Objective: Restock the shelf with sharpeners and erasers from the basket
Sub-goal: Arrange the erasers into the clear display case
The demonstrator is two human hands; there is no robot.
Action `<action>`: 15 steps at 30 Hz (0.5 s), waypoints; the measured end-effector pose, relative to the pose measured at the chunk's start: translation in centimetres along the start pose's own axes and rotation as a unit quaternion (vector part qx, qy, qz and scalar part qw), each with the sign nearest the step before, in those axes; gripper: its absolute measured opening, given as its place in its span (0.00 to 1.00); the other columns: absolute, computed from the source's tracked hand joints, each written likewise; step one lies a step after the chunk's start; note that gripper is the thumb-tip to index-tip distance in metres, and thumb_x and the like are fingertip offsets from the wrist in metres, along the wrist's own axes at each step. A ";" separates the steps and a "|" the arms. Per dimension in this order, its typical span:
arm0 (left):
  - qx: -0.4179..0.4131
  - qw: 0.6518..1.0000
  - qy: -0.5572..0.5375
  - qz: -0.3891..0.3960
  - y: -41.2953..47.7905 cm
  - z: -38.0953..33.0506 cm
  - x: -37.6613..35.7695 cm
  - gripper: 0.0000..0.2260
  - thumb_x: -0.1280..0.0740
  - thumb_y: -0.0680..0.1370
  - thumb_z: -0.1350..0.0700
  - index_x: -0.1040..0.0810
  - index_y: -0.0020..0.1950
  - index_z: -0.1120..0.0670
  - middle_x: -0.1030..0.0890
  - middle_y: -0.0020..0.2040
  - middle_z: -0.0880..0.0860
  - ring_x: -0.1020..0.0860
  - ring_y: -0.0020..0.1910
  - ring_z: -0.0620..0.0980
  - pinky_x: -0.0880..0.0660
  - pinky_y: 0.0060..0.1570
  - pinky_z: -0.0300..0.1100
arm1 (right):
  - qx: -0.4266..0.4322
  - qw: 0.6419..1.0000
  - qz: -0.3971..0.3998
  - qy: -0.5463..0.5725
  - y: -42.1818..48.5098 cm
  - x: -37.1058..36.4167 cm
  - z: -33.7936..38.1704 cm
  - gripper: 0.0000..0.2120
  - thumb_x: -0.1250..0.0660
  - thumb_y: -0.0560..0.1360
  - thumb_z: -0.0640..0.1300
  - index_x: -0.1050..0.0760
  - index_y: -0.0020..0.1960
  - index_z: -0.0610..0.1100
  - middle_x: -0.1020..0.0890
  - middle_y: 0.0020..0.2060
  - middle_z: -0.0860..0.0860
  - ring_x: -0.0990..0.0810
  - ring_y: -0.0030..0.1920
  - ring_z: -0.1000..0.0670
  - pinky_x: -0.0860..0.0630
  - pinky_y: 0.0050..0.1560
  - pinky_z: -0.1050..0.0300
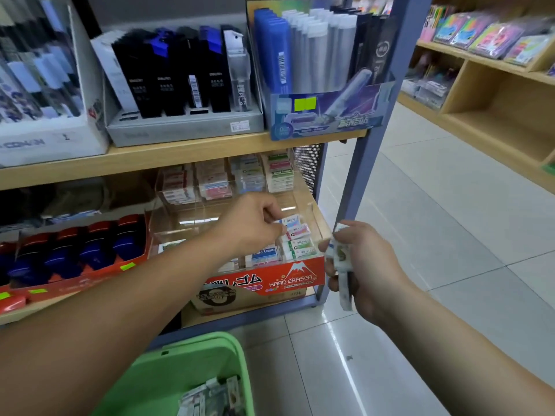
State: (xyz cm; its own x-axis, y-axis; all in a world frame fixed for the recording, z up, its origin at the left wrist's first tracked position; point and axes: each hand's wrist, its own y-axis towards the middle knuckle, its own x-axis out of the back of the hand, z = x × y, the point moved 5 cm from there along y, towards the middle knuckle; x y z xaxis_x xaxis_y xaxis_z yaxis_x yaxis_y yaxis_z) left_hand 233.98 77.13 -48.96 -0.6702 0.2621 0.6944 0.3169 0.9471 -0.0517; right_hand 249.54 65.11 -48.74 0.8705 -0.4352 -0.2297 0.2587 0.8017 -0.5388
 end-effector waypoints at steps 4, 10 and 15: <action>-0.042 0.997 0.054 0.033 1.1 -0.5 -0.4 0.06 0.22 0.74 0.56 0.17 0.45 0.48 0.17 0.43 0.45 0.19 0.42 0.45 0.17 0.47 0.47 | 0.020 1.000 0.007 -0.003 0.8 -0.6 -0.2 0.13 0.33 0.80 0.35 0.26 0.63 0.44 0.12 0.38 0.43 0.14 0.29 0.46 0.23 0.23 0.59; -0.073 0.978 0.190 0.053 1.0 -1.0 -2.0 0.02 0.26 0.77 0.48 0.15 0.49 0.44 0.16 0.44 0.41 0.19 0.46 0.44 0.22 0.44 0.42 | 0.048 0.999 0.011 -0.002 1.0 -0.3 0.2 0.07 0.30 0.81 0.39 0.23 0.59 0.42 0.12 0.41 0.44 0.16 0.27 0.48 0.27 0.22 0.62; -0.104 0.961 0.251 0.047 0.6 -1.3 -2.5 0.08 0.34 0.80 0.54 0.17 0.49 0.44 0.17 0.51 0.46 0.20 0.52 0.50 0.22 0.46 0.45 | 0.057 0.998 0.015 -0.015 1.1 -0.1 0.1 0.09 0.29 0.80 0.41 0.25 0.59 0.42 0.12 0.44 0.42 0.15 0.30 0.46 0.27 0.22 0.61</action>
State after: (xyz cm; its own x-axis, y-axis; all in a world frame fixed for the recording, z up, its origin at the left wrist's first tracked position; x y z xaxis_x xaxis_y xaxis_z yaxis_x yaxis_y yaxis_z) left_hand 236.68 76.82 -49.79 -0.2404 0.1722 0.9553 0.5220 0.8526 -0.0224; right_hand 249.79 66.06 -49.28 0.8905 -0.3987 -0.2193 0.2759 0.8563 -0.4366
